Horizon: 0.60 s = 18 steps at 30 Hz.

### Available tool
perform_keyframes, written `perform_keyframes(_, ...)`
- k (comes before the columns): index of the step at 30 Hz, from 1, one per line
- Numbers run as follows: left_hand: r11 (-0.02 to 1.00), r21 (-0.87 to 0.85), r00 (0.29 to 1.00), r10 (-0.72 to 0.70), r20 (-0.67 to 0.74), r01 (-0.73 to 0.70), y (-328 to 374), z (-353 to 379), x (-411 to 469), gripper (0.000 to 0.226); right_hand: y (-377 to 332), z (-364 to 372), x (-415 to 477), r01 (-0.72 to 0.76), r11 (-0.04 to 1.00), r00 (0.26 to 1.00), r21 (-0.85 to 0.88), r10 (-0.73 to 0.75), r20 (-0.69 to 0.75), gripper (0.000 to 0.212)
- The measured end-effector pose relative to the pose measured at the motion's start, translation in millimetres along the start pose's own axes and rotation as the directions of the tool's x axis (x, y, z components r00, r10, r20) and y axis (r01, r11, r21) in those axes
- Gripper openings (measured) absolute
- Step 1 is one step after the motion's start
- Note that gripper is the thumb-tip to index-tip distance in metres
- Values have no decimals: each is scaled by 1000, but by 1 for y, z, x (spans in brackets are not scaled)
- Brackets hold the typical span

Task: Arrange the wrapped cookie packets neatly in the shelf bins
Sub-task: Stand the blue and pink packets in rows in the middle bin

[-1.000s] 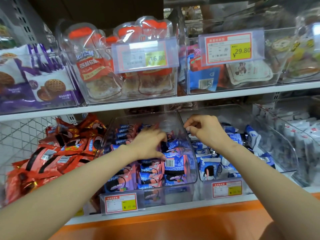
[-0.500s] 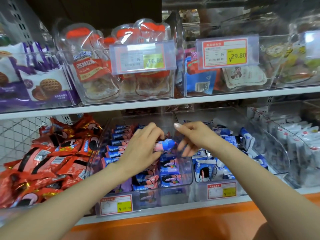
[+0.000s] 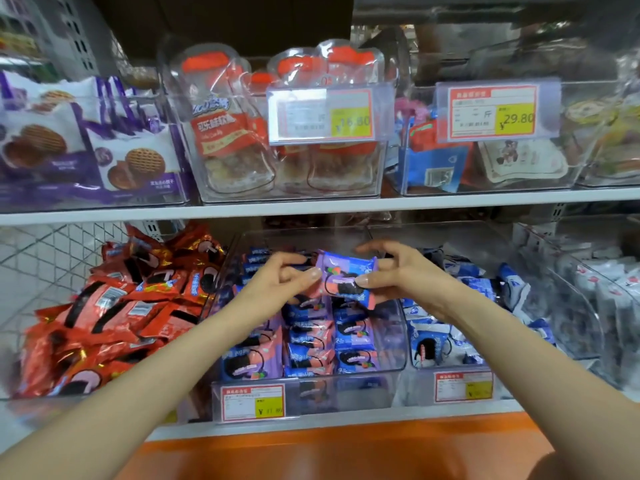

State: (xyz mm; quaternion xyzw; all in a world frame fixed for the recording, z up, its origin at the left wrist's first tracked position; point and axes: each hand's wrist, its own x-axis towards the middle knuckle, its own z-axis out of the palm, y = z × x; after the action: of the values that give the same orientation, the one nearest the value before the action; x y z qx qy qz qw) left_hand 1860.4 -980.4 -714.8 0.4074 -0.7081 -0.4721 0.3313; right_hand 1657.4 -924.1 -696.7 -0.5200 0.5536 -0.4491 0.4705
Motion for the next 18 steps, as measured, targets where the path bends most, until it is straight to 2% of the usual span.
perform_keyframes(3, 990, -122, 996, -58, 70, 66, 0, 1, -4, 24, 1, 10, 3, 1, 1000, 999, -9, 0, 43, 36)
perform_keyframes(5, 980, -194, 998, -43, 38, 49, -2, 1, -4, 16, 2, 18, 6, 18, 1000, 1000, 23, -18, 21, 28)
perform_keyframes(8, 937, -341, 995, -96, -23, 82, 0, -2, -5, 11, 1, 27, 9, 20, 989, 1000, 150, -23, 13, 16)
perform_keyframes(10, 932, -351, 996, -94, -1, 87, 0, -6, -6, 11, 3, 35, 12, 14, 984, 999, 177, -20, 34, 17)
perform_keyframes(12, 982, -180, 998, -55, -11, 52, -3, -14, -5, 10, 3, 40, 17, 31, 980, 999, 198, -23, -42, 22)
perform_keyframes(14, 998, 61, 993, 28, -118, -21, -8, -28, -1, 8, 1, 37, 23, 72, 972, 988, 223, -40, -147, 27)
perform_keyframes(15, 987, 154, 983, 72, -171, -45, -11, -36, 0, 8, 0, 35, 24, 98, 978, 981, 183, -64, -181, 26)
perform_keyframes(18, 900, 428, 959, 186, -212, -80, -19, -53, -3, 8, 7, 37, 29, 100, 983, 978, -152, -125, -167, 21)
